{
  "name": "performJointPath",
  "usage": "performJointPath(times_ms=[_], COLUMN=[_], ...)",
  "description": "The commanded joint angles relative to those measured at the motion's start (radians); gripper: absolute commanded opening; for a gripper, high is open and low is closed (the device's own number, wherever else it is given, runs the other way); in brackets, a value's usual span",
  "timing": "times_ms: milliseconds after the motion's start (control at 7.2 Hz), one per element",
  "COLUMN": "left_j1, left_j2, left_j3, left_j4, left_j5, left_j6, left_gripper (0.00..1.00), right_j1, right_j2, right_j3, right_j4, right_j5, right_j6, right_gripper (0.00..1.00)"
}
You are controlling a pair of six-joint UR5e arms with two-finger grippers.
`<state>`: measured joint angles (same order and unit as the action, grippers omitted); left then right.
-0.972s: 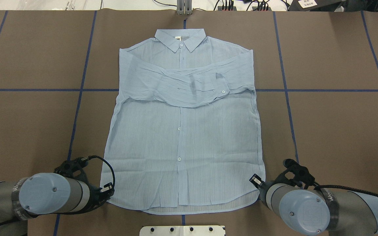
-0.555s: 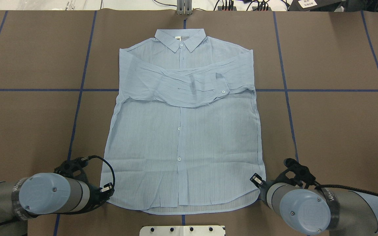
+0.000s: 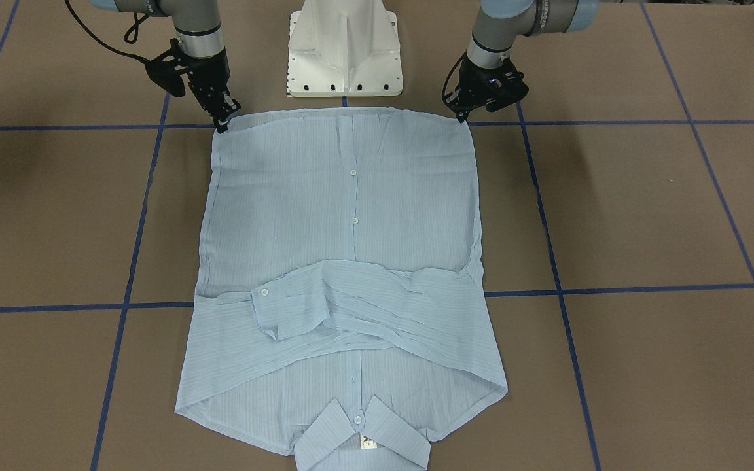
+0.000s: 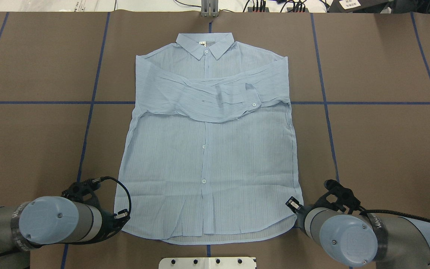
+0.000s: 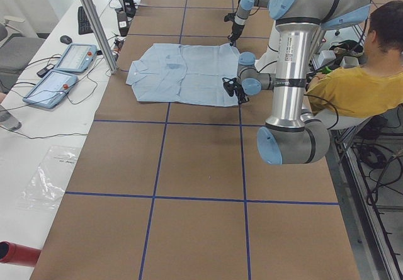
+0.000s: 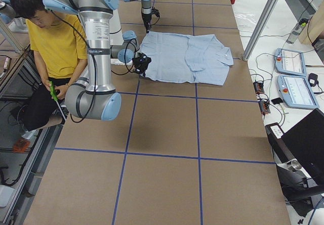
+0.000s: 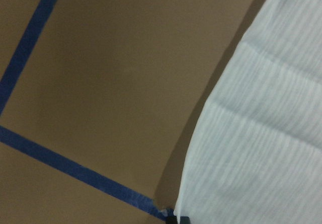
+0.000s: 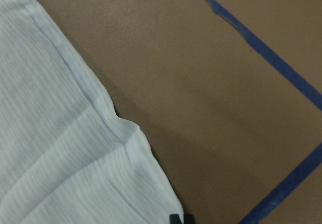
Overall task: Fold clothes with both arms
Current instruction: 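Grasp both hem corners nearest the robot with both grippers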
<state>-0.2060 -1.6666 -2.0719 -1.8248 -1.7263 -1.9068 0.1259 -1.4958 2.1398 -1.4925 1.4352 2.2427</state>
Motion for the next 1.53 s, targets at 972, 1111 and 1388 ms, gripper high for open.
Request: performJointPath(times_ms=[972,1111,1388], left_j1=[0.065,0.033,-0.171], left_j2=[-0.018,-0.034,-0.139], left_j3=[-0.219,-0.220,-0.197], left_j4=[0.151,0.195,0.249], left_j5=[-0.006,-0.006,-0.102], left_j6=[-0.201,-0.166,0.035], left_gripper=[0.00,0.00,0.00], right_j1=[0.033,0.055,0.136], right_j2=[-0.144,-0.139,-0.059], right_j3=[0.187,0.186,0.158], right_j4=[0.002,0.002,-0.002], right_j5=[0.005,0.010,0.034], right_j6=[0.000,-0.002,-0.128], right_gripper=[0.00,0.00,0.00])
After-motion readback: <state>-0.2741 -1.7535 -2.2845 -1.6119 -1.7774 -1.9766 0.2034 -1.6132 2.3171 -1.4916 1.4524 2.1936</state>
